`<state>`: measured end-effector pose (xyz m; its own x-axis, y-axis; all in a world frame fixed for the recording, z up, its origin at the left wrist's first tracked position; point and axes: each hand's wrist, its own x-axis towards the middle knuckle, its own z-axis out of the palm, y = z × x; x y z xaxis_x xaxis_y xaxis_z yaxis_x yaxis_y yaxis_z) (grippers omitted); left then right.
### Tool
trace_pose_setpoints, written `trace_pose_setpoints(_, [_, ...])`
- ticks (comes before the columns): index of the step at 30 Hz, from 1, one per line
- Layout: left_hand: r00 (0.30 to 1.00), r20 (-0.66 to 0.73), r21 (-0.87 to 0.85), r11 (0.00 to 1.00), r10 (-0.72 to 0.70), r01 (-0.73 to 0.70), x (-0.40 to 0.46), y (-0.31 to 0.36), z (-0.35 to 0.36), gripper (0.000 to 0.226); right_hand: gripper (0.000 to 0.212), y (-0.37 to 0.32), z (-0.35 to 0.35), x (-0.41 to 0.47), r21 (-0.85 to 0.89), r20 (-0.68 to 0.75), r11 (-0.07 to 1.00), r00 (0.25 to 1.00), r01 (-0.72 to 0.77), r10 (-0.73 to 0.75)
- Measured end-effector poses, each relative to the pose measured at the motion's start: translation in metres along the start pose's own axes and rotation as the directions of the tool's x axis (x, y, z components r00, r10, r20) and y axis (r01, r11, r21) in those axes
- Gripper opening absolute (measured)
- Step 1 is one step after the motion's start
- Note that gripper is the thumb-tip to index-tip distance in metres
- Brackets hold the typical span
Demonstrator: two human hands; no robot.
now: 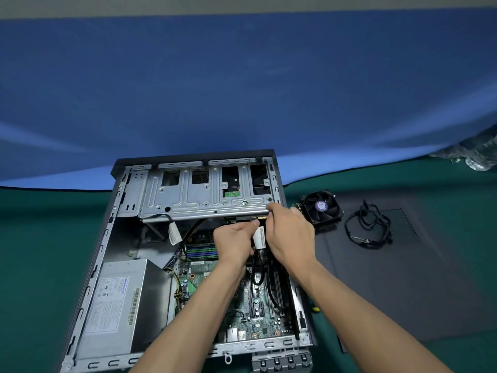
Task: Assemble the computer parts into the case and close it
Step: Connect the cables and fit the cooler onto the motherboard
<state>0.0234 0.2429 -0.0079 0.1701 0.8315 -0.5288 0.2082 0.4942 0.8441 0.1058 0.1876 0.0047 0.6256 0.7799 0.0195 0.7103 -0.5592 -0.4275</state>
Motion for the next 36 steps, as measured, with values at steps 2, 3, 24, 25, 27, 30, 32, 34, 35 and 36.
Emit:
trace_pose_setpoints(2, [0.999, -0.006, -0.042, 0.998, -0.047, 0.047, 0.002, 0.001, 0.0, 0.006, 0.031, 0.0, 0.0, 0.0, 0.0, -0.007, 1.0, 1.0, -0.006, 0.006])
trace_pose_setpoints(3, [0.997, -0.006, -0.064, 0.995, -0.074, 0.073, 0.004, 0.001, 0.0, 0.007, 0.032, 0.0, 0.0, -0.001, 0.005, -0.009, 1.0, 1.0, -0.008, 0.008])
trace_pose_setpoints(24, [0.776, 0.392, 0.704, 0.382, 0.494, -0.599, -0.037, 0.023, 0.052, 0.034, 0.018, 0.056, -0.012, -0.025, 0.692, 0.012, 0.642, 0.894, -0.331, 0.449])
trace_pose_setpoints(25, [0.752, 0.417, 0.706, 0.34, 0.51, -0.622, -0.04, 0.02, 0.061, 0.033, 0.017, 0.069, -0.015, -0.029, 0.659, 0.032, 0.659, 0.89, -0.361, 0.456])
trace_pose_setpoints(27, [0.691, 0.477, 0.709, 0.226, 0.543, -0.667, -0.044, 0.013, 0.077, 0.031, 0.018, 0.097, -0.024, -0.035, 0.593, 0.044, 0.69, 0.872, -0.415, 0.487])
trace_pose_setpoints(30, [0.613, 0.566, 0.699, 0.074, 0.551, -0.711, -0.043, 0.007, 0.091, 0.029, 0.011, 0.134, -0.034, -0.042, 0.449, 0.055, 0.764, 0.868, -0.463, 0.494])
trace_pose_setpoints(32, [0.608, 0.598, 0.695, 0.041, 0.523, -0.718, -0.04, 0.007, 0.092, 0.029, 0.018, 0.154, -0.038, -0.042, 0.293, 0.083, 0.832, 0.879, -0.471, 0.469])
trace_pose_setpoints(34, [0.615, 0.598, 0.696, 0.047, 0.514, -0.716, -0.038, 0.007, 0.093, 0.031, 0.032, 0.169, -0.042, -0.038, 0.15, 0.128, 0.861, 0.873, -0.487, 0.471])
trace_pose_setpoints(35, [0.617, 0.595, 0.694, 0.057, 0.515, -0.718, -0.038, 0.007, 0.094, 0.032, 0.035, 0.175, -0.044, -0.035, 0.101, 0.139, 0.859, 0.863, -0.501, 0.487])
trace_pose_setpoints(36, [0.617, 0.594, 0.69, 0.068, 0.517, -0.72, -0.038, 0.006, 0.094, 0.034, 0.037, 0.179, -0.045, -0.031, 0.067, 0.144, 0.852, 0.85, -0.52, 0.507])
